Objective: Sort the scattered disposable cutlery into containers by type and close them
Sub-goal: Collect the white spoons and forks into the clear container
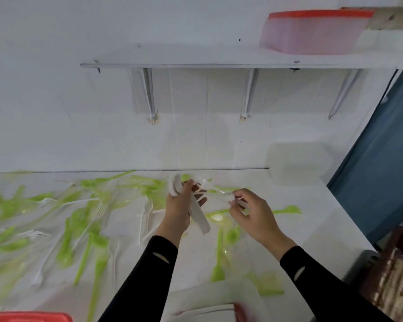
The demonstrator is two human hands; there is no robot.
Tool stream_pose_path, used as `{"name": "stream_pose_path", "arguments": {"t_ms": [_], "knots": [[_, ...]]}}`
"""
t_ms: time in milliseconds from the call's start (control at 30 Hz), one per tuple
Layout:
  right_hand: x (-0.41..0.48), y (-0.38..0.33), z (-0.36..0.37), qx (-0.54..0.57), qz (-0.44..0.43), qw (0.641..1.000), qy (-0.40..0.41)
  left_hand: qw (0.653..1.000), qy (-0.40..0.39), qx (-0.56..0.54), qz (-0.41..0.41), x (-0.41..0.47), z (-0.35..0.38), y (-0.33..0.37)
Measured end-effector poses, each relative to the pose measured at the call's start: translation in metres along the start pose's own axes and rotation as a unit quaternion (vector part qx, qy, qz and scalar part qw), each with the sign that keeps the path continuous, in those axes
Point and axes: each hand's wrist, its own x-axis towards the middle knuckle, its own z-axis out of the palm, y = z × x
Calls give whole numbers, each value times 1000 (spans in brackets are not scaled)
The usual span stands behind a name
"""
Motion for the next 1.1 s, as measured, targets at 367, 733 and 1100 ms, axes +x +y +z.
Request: {"name": "stream_pose_path", "arguments": {"t_ms": [367,733,1100], "knots": [[-3,-3,5,-133,-87,986,-57,996,-75,-28,-32,5,-1,-5],[0,-3,0,-141,-94,985,-6,999,-47,-4,-24,3,-3,-4],[0,1,-1,-19,-5,996,-81,997,-75,-27,8,2,-2,-4]]}}
